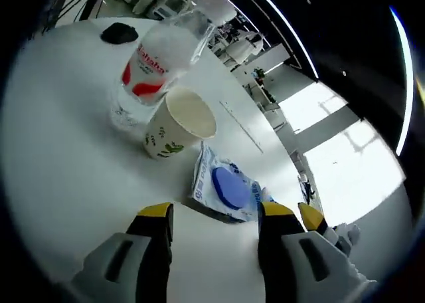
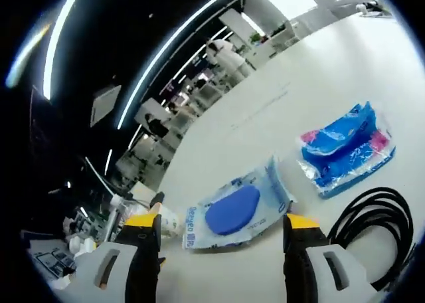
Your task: Arrange the tabletop items into an orderly group along one side of the table until the central work area is clear of visible clutter.
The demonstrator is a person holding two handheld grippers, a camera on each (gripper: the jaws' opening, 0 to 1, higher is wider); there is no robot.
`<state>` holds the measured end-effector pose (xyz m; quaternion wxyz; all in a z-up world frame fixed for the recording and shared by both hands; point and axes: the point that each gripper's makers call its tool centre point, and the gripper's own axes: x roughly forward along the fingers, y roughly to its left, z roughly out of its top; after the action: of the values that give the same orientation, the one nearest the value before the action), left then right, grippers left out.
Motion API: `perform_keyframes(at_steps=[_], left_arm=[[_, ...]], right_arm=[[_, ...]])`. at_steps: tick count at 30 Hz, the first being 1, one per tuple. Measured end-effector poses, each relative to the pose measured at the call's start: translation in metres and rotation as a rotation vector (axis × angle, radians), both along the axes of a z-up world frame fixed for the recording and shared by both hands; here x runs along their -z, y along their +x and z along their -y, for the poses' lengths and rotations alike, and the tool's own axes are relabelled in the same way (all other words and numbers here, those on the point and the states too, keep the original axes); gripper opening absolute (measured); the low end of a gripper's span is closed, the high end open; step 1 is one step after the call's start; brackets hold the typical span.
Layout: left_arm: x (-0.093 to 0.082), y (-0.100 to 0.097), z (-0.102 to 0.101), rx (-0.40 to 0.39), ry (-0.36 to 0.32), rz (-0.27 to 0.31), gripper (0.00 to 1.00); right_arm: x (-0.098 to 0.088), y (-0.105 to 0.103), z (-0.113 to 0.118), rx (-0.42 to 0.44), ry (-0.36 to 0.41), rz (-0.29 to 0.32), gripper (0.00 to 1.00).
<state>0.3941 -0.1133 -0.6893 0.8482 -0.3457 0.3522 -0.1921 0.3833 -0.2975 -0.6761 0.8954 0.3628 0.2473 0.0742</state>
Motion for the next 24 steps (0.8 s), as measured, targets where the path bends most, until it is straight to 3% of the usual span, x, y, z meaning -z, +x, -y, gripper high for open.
perform_keyframes(at_steps=[5,8,12,17,20,24], left_arm=[[-0.004,-0.015,-0.015,0.12,0.176,0.067,0.67],[-0.011,-0.018,-0.023,0.139,0.234,0.116,0.76],[-0.021,-0.024,-0.032,0.206,0.341,0.183,0.79],[-0.035,-0.029,-0.036,0.234,0.389,0.239,0.89],[-0.038,-0.035,-0.043,0.29,0.481,0.277,0.92],[-0.039,-0.043,-0.052,0.304,0.515,0.284,0.94]], right_arm=[[-0.006,-0.019,0.01,-0.048,-0.062,0.025,0.84],[-0.01,-0.029,0.015,-0.09,-0.127,0.04,0.86],[-0.021,-0.044,0.019,-0.151,-0.194,0.059,0.89],[-0.028,-0.061,0.028,-0.186,-0.226,0.066,0.89],[-0.025,-0.076,0.036,-0.229,-0.292,0.054,0.91],[-0.023,-0.092,0.047,-0.248,-0.331,0.03,0.92]])
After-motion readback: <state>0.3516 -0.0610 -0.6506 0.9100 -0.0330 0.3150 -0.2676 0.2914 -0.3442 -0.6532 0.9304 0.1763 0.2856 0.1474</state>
